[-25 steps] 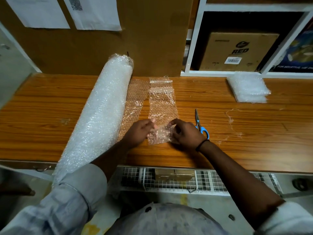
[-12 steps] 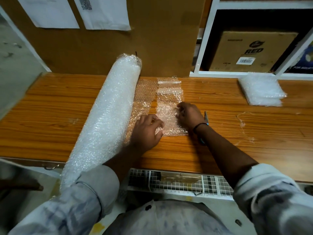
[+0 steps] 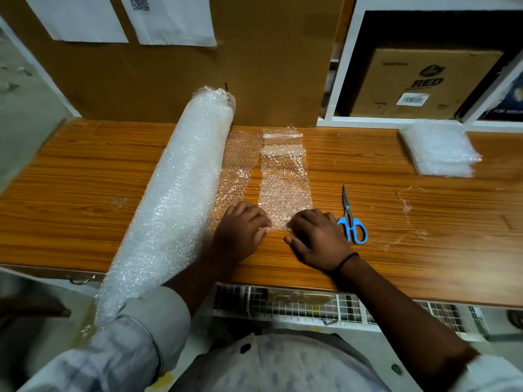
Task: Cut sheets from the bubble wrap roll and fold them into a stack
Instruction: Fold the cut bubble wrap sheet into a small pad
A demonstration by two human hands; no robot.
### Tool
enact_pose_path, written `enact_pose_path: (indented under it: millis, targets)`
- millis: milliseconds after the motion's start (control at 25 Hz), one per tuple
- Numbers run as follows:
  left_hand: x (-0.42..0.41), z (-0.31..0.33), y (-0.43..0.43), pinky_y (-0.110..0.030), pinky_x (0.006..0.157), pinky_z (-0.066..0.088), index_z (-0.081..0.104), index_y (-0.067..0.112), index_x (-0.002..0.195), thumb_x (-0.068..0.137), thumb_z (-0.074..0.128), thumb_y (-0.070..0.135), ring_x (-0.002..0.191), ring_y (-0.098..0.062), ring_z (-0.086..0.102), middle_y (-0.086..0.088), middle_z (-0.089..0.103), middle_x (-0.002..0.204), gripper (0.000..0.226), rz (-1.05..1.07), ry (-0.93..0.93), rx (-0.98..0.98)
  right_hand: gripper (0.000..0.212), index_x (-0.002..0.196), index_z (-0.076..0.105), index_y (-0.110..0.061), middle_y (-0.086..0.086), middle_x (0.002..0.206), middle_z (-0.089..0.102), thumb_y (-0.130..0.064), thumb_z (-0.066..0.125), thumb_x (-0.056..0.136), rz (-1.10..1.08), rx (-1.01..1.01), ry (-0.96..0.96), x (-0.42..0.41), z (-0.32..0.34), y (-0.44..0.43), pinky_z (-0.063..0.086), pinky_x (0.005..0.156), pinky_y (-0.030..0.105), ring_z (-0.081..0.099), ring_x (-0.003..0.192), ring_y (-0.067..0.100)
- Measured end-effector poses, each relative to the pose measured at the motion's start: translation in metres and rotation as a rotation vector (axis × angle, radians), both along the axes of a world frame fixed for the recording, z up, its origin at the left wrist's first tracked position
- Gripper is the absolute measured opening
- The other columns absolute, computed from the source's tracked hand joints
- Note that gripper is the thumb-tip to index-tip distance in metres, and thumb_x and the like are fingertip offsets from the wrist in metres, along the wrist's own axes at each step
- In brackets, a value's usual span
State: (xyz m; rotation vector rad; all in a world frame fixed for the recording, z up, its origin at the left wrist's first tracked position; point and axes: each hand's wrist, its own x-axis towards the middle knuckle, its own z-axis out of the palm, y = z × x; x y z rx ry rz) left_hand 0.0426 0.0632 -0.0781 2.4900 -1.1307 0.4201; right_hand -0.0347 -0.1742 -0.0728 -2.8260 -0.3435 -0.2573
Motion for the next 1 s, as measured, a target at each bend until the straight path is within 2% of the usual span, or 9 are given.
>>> enact_pose_path:
  millis: [160, 320, 440, 560, 640, 760, 800, 880, 1000]
  targets:
    - [-0.009, 0.008, -0.003, -0.041, 0.089, 0.042, 0.066, 0.017, 0.104, 0.097, 0.058, 0.024, 0.11, -0.022, 0.055, 0.003, 0.067, 0.111, 0.013, -0.049, 0.043, -0.038, 0.039, 0.121, 0.066, -0.023, -0.003, 0.122, 0.065, -0.05, 0.06, 0.094, -0.005, -0.008, -0.049, 0.0, 0.011, 0.003, 0.036, 0.092, 0.041, 0.054, 0.116, 0.021]
    - [-0.026, 0.014, 0.004, -0.041, 0.087, 0.045, 0.063, 0.016, 0.102, 0.1, 0.053, 0.024, 0.097, -0.019, 0.06, 0.002, 0.067, 0.101, 0.013, -0.113, 0.113, -0.095, 0.02, 0.102, 0.067, -0.022, -0.002, 0.094, 0.07, -0.037, 0.055, 0.098, 0.006, -0.002, -0.089, -0.015, 0.016, 0.011, 0.039, 0.084, 0.042, 0.063, 0.092, 0.023]
    - [-0.031, 0.02, 0.011, -0.04, 0.081, 0.048, 0.064, 0.019, 0.1, 0.1, 0.051, 0.03, 0.087, -0.017, 0.062, 0.005, 0.068, 0.095, 0.017, -0.122, 0.142, -0.118, 0.023, 0.094, 0.066, -0.021, -0.002, 0.08, 0.068, -0.039, 0.052, 0.098, 0.008, 0.144, -0.04, -0.03, 0.022, 0.013, 0.044, 0.081, 0.041, 0.063, 0.076, 0.023]
    - [-0.033, 0.028, 0.014, -0.035, 0.081, 0.048, 0.068, 0.019, 0.101, 0.1, 0.055, 0.031, 0.087, -0.014, 0.063, 0.006, 0.071, 0.096, 0.018, -0.139, 0.128, -0.164, 0.024, 0.096, 0.068, -0.02, -0.002, 0.079, 0.072, -0.04, 0.054, 0.098, -0.011, 0.332, -0.004, -0.041, 0.027, 0.014, 0.046, 0.076, 0.037, 0.066, 0.071, 0.021]
    - [-0.031, 0.034, 0.011, -0.034, 0.083, 0.047, 0.069, 0.019, 0.104, 0.1, 0.06, 0.028, 0.09, -0.013, 0.063, 0.006, 0.072, 0.099, 0.014, -0.118, 0.099, -0.203, 0.024, 0.101, 0.069, -0.021, -0.001, 0.081, 0.074, -0.04, 0.056, 0.097, -0.047, 0.417, 0.006, -0.042, 0.031, 0.014, 0.048, 0.073, 0.037, 0.067, 0.072, 0.02]
    - [-0.028, 0.038, -0.001, -0.036, 0.09, 0.045, 0.07, 0.016, 0.112, 0.097, 0.067, 0.026, 0.105, -0.018, 0.061, 0.001, 0.071, 0.11, 0.018, 0.004, -0.042, -0.245, 0.023, 0.105, 0.069, -0.021, 0.0, 0.085, 0.075, -0.039, 0.057, 0.097, -0.124, 0.424, -0.014, -0.027, 0.037, 0.007, 0.053, 0.069, 0.037, 0.07, 0.077, 0.021]
    - [-0.027, 0.039, -0.005, -0.037, 0.093, 0.044, 0.07, 0.015, 0.114, 0.097, 0.068, 0.027, 0.11, -0.02, 0.06, -0.001, 0.07, 0.116, 0.021, 0.043, -0.075, -0.252, 0.022, 0.105, 0.069, -0.02, 0.0, 0.087, 0.076, -0.037, 0.058, 0.097, -0.146, 0.391, -0.036, -0.017, 0.039, 0.003, 0.053, 0.073, 0.039, 0.071, 0.08, 0.022]
    - [-0.024, 0.038, -0.011, -0.04, 0.099, 0.043, 0.07, 0.015, 0.118, 0.096, 0.069, 0.029, 0.12, -0.024, 0.057, -0.002, 0.065, 0.127, 0.026, 0.088, -0.115, -0.235, 0.017, 0.103, 0.07, -0.021, -0.001, 0.091, 0.077, -0.034, 0.061, 0.096, -0.191, 0.294, -0.083, 0.008, 0.041, -0.005, 0.043, 0.088, 0.044, 0.072, 0.087, 0.025]
    - [-0.019, 0.034, -0.018, -0.045, 0.107, 0.038, 0.068, 0.021, 0.123, 0.095, 0.067, 0.033, 0.134, -0.028, 0.049, -0.001, 0.058, 0.142, 0.031, 0.137, -0.1, -0.12, 0.015, 0.102, 0.069, -0.024, -0.003, 0.098, 0.077, -0.034, 0.061, 0.093, -0.246, 0.241, -0.071, 0.047, 0.047, -0.014, 0.04, 0.088, 0.042, 0.071, 0.097, 0.027]
